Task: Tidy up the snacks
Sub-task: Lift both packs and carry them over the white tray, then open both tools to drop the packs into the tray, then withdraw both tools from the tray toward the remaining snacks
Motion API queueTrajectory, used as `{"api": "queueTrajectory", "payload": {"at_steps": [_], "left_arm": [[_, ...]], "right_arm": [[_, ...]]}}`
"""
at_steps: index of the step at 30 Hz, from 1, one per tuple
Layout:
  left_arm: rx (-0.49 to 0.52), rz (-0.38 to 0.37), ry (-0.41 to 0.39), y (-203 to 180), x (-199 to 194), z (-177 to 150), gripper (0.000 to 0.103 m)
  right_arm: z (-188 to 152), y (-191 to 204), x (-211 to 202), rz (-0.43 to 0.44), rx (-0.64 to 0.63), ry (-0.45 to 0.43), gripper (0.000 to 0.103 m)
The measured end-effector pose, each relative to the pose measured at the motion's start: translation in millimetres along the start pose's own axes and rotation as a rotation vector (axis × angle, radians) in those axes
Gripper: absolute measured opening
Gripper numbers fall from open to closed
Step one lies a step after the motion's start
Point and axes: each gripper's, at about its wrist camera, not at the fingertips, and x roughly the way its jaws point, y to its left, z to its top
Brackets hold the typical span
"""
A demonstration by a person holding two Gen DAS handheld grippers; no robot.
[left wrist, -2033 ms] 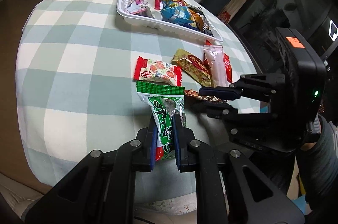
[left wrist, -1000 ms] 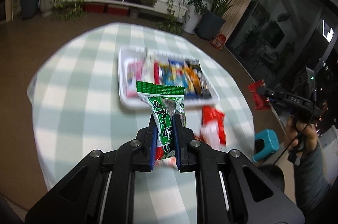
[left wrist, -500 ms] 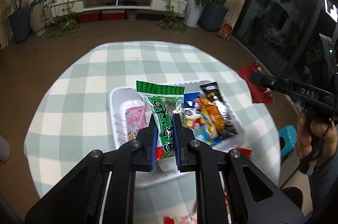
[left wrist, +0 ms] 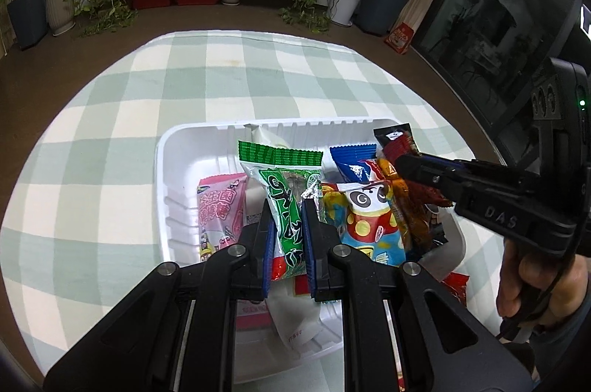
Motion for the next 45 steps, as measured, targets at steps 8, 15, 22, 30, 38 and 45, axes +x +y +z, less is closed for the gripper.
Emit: {"api": "queueTrajectory", "payload": {"at_steps": [8, 15, 22, 30, 38, 45], "left_arm": [[0.004, 0.020, 0.014, 1.3, 7.1, -3.5, 0.013], [0.007, 0.029, 0.009, -3.2, 4.7, -4.9, 0.039], [0.007, 0.031, -0.012, -6.4, -6.3, -7.3, 0.061], [0.029, 0.032, -0.087, -16.0, -57.8, -29.3, 0.099], [0.062, -0.009, -0.110, -32.2, -112.0, -118.8, 0.102], [-0.043, -0.065, -0.110, -41.0, -137.8, -204.4, 0.102]], "right_arm": [[-5.5, 6.1, 12.3, -0.030, -0.037, 0.016, 0.016], [-8.2, 9.2, 12.9, -0.030, -0.050, 0.025, 0.021], [-10.8, 13.6, 9.8, -0.024, -0.071, 0.026, 0.035], [-15.8, 4.8, -44.0, 0.043, -0.004, -0.089, 0.082], [-83.9, -10.5, -117.3, 0.135, 0.092, -0.222, 0.096], [-166.0, 0.5, -136.1, 0.085, 0.090, -0.195, 0.096]]}}
